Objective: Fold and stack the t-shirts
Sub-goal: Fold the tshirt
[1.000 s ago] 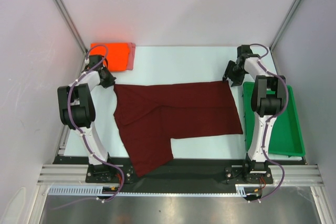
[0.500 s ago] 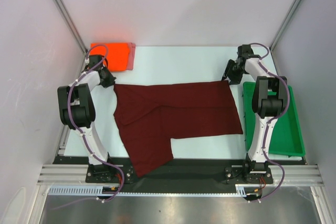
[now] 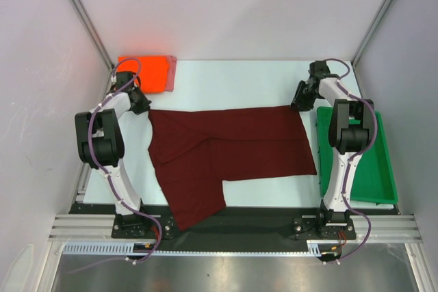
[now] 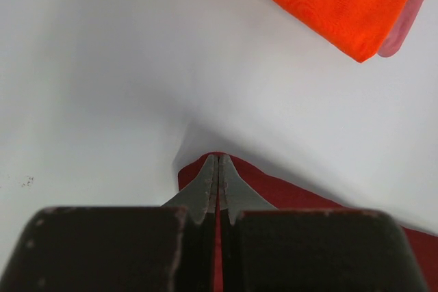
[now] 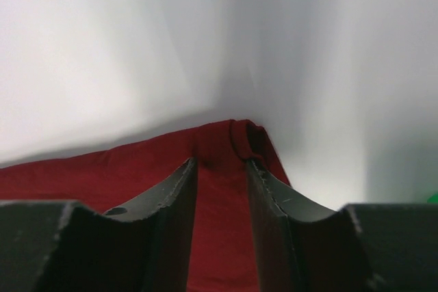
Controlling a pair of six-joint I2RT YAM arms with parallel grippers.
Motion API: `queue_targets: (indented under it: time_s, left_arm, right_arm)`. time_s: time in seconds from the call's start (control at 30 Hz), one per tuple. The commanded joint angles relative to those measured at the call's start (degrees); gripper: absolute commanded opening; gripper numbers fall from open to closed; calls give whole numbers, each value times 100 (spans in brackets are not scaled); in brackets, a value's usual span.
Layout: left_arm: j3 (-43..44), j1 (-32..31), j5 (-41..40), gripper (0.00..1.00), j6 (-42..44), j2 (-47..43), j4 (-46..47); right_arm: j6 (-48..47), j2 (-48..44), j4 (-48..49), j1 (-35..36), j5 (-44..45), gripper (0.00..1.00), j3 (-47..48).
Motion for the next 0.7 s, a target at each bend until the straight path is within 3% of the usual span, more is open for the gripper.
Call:
queue_targets:
  time_s: [0.0, 0.27, 0.4, 0.67]
  left_arm:
    - [32, 87, 13, 0, 164, -194, 125]
    - [49, 78, 31, 0, 164, -142, 117]
    - [49, 87, 48, 0, 164, -115, 117]
    - [-56, 104, -57, 0, 138, -194, 169]
  right_arm:
    - [-41, -172, 272, 29, 56, 37, 41]
    - [99, -6, 386, 3, 267, 18, 129]
    - [161, 100, 439, -14, 329, 0, 235]
    - [222, -66, 649, -102, 566, 0, 297]
